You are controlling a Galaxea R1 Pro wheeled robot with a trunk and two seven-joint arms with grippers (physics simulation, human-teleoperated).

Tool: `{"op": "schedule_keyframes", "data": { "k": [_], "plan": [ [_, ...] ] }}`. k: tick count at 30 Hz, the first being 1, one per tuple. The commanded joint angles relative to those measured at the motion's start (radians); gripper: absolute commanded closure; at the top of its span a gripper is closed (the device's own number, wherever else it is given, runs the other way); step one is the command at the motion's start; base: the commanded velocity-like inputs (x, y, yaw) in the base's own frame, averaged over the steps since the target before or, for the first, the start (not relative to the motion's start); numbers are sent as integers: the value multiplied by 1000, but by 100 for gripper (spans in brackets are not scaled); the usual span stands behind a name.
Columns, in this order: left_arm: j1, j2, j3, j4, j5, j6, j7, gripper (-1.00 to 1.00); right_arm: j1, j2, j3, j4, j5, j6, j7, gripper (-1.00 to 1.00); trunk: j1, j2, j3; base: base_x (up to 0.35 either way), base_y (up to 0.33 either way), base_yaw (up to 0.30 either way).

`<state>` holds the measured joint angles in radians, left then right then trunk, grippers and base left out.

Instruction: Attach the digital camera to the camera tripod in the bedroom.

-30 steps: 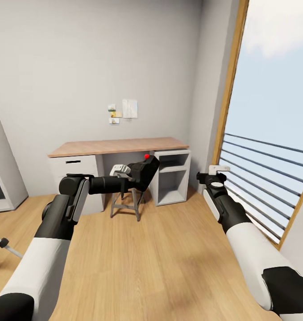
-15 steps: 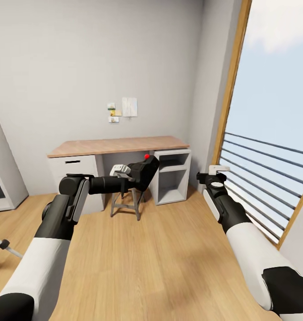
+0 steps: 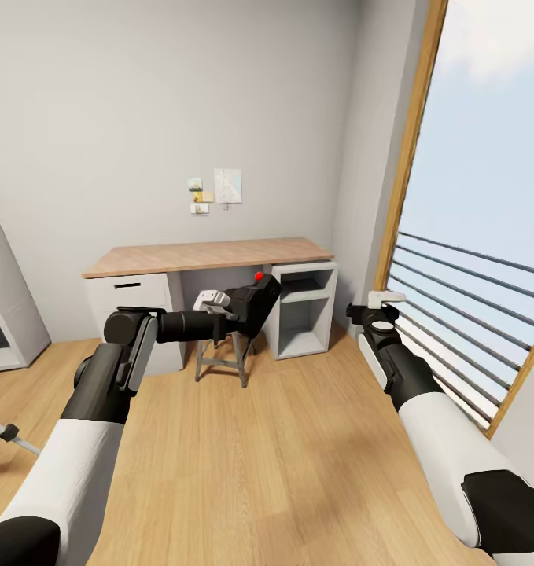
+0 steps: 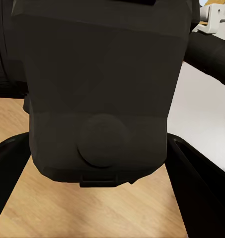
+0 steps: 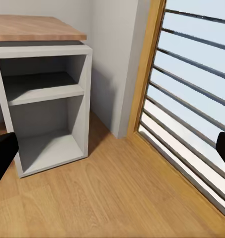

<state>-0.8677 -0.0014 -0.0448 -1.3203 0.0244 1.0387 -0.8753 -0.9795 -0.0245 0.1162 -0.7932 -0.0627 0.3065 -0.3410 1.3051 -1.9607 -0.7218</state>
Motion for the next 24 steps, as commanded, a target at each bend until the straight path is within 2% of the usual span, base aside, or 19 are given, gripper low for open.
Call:
{"op": "schedule_keyframes", "data": {
  "k": [1, 12, 24],
  "plan": [
    [-1, 0, 0, 0, 5, 8, -1, 100, -1, -2, 6, -1, -6, 6, -9, -100, -4, 7, 0, 0, 0, 0],
    [-1, 0, 0, 2, 5, 8, -1, 100, 0, -2, 6, -1, -6, 6, -9, -100, -46, 84, 20, 0, 0, 0],
    [-1, 0, 0, 1, 5, 8, -1, 100, 0, -2, 6, -1, -6, 6, -9, -100, -92, 168, 56, 0, 0, 0]
  ]
}}
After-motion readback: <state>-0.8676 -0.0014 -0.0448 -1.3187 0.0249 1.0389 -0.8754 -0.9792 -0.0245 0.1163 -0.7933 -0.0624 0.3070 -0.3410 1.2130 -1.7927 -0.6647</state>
